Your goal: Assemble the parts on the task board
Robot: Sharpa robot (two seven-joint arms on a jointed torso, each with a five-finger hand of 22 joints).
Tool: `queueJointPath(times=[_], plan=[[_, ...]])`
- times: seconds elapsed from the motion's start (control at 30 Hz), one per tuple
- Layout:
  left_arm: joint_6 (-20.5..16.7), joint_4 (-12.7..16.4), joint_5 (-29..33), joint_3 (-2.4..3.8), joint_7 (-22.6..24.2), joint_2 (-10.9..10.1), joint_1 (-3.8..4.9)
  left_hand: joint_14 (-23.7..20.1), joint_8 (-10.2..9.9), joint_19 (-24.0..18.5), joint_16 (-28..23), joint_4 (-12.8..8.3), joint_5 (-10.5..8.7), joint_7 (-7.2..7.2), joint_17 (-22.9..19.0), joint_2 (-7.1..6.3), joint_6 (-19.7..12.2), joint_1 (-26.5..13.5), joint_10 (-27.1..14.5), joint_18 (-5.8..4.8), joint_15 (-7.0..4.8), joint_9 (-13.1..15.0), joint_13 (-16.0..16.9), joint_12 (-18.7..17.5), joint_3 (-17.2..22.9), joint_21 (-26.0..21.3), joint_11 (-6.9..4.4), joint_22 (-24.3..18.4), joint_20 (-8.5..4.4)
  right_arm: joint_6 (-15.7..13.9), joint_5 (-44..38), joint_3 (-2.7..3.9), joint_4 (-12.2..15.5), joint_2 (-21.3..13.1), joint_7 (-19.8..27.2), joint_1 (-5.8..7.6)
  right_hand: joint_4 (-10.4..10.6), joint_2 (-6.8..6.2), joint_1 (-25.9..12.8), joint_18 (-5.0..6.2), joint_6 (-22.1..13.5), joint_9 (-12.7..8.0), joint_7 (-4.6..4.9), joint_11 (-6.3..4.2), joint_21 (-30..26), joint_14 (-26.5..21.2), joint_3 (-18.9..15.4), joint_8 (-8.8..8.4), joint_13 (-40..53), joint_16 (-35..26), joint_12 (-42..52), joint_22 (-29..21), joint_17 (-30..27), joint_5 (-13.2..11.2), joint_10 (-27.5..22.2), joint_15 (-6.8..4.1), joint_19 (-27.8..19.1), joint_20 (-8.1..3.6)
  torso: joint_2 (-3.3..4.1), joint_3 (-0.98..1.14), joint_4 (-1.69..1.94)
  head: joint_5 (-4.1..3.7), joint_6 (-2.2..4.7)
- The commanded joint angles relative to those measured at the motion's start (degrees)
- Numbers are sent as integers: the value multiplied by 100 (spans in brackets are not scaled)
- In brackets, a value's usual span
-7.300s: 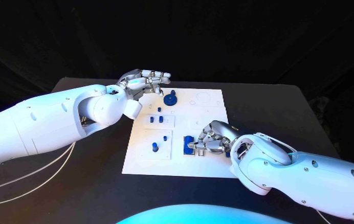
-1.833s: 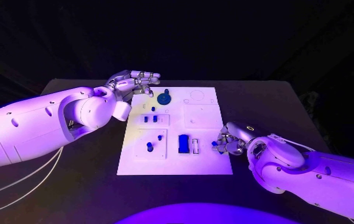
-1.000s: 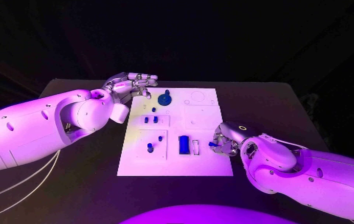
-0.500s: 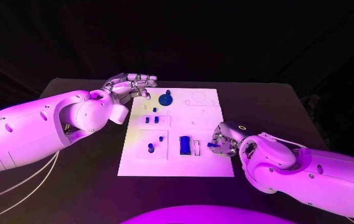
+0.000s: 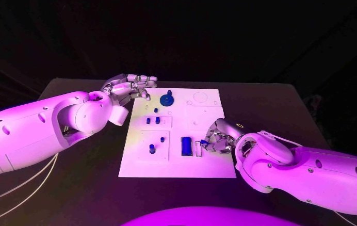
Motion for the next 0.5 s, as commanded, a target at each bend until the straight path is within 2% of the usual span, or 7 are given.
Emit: queueJointPath(times=[0.03, 0.33, 0.5], plan=[[88, 22, 27, 4, 15, 9, 4, -34, -10, 46, -37, 9, -3, -13, -5, 38, -31, -3, -19, 79, 10, -4, -8, 17, -20, -27, 0, -6, 3, -156, 393, 1, -2, 50, 146, 0, 12, -51, -41, -68, 53, 17, -21, -2, 35, 400, 60, 31, -186, 40, 36, 1452, 529, 15, 61, -24, 522, -34, 3, -4, 11, -15, -12], [101, 26, 27, 4, 8, 16, 4, -34, -10, 46, -37, 9, -3, -13, -5, 38, -31, -3, -19, 79, 10, -4, -8, 17, -20, -27, 0, -6, 3, 110, 669, -5, -170, 209, 175, -11, 198, -97, -295, -74, 86, 63, -41, -17, 63, 407, 189, 63, -125, 57, 103, 1460, 560, -3, 119, -33, 534, -39, -1, -12, 46, -42, -24], [103, 27, 27, 4, 2, 11, 4, -34, -10, 46, -37, 9, -3, -13, -5, 38, -31, -3, -19, 79, 10, -4, -8, 17, -20, -27, 0, -6, 3, 321, 719, -10, -245, 262, 146, -20, 273, -111, -432, -83, 152, 102, -72, -41, 105, 412, 240, 112, 7, 71, 262, 1472, 583, -57, 219, -50, 550, -52, 0, -17, 47, -50, -38]])
